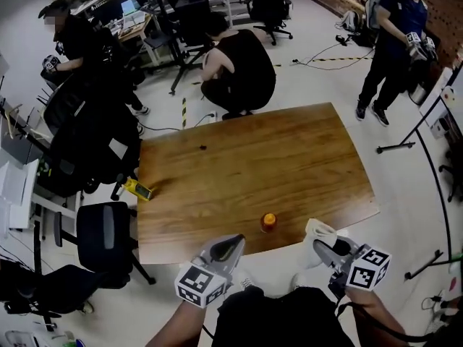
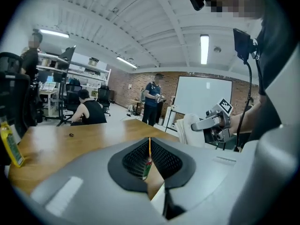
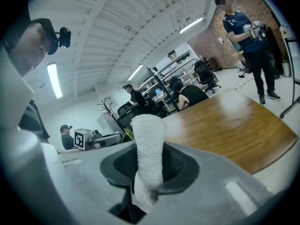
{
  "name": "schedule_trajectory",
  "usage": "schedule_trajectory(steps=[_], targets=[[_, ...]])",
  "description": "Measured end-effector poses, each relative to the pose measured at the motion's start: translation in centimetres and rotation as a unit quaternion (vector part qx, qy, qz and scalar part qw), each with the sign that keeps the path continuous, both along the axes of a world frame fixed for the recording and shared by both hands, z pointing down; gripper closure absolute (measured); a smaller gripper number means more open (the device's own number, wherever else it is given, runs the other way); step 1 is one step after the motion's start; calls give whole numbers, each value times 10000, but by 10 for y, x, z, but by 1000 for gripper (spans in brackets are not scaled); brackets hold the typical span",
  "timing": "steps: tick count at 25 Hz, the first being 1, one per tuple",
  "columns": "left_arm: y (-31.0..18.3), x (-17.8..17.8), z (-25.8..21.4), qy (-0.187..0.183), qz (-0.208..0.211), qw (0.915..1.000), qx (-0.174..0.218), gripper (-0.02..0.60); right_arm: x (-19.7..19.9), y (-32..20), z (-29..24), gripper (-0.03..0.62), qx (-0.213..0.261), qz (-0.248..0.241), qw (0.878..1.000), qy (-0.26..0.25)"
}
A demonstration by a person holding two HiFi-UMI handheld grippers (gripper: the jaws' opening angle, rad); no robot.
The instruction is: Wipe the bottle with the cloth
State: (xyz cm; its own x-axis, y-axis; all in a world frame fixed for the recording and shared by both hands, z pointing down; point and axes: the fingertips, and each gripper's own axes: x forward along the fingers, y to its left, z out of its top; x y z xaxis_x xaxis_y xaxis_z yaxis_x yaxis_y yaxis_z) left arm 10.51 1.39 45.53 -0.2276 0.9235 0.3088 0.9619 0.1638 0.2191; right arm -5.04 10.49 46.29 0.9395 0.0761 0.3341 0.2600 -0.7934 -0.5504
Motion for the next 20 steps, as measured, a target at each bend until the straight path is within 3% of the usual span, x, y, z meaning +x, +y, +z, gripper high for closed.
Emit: schedule_trajectory(steps=[4,8,16,20], targets=[[3,5,13,99,449,9989,40,517,20,-7,7,516,-49,190,9997,-127],[12,3,21,106,628,9979,77,512,32,-8,8,516,59,246,9997,-4],[57,-12,45,762,1010,9915,305,431,43,14,29,516,333,104,9994,-1],[77,-29,56,1073,1104,9869,488,425,40,34,33,516,423,-1,9991,37]])
